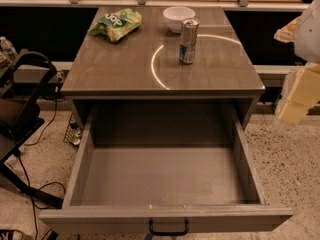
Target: Place redbull can into top drawer
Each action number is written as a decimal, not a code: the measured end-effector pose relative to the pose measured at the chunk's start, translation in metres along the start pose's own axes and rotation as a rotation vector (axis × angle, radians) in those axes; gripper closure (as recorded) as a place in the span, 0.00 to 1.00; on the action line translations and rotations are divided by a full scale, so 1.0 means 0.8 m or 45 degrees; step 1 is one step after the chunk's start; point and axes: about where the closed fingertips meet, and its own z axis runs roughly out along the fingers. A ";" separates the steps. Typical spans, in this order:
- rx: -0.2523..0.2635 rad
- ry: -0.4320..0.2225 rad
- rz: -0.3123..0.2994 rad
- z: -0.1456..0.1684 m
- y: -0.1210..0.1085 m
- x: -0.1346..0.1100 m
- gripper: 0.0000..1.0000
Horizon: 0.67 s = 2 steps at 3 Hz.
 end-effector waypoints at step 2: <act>0.044 -0.042 0.023 0.008 -0.018 -0.008 0.00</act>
Offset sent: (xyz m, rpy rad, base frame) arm 0.0969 0.0134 -0.0043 0.1661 -0.2063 -0.0827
